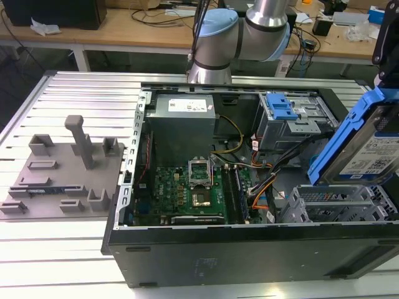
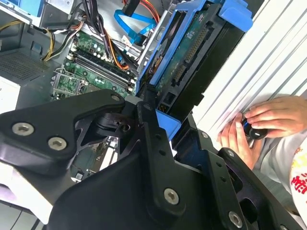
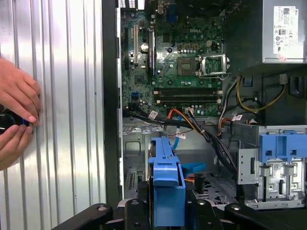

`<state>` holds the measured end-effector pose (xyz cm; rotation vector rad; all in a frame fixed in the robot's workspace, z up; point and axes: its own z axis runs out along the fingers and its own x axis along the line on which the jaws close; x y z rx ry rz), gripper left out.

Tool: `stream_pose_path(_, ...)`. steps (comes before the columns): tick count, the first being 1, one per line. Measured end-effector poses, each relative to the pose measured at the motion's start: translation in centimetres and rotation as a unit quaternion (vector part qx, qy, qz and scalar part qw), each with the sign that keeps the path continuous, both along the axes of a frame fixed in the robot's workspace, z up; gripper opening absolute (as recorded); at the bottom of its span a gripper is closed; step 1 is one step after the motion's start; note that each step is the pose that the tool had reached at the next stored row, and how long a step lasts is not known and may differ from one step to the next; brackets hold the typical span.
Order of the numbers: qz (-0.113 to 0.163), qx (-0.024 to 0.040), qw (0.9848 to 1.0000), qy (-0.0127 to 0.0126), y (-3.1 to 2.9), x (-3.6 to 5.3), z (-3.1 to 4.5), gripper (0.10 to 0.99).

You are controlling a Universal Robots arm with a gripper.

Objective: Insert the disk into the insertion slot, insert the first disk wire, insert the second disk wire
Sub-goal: 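Insert the disk into the insertion slot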

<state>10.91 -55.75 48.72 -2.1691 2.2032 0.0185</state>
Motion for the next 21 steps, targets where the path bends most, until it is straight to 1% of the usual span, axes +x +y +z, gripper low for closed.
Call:
stream_pose_path(5, 0.000, 0.0000, 1.0000, 0.0000, 0.11, 0.01, -0.25, 0.365)
stream_pose_path(7, 0.000, 0.0000, 1.0000, 0.0000, 0.12, 0.01, -0.50, 0.365)
stream_pose_path(21, 0.000, -0.0001, 1.0000, 0.0000, 0.12, 0.08, -1.55, 0.365)
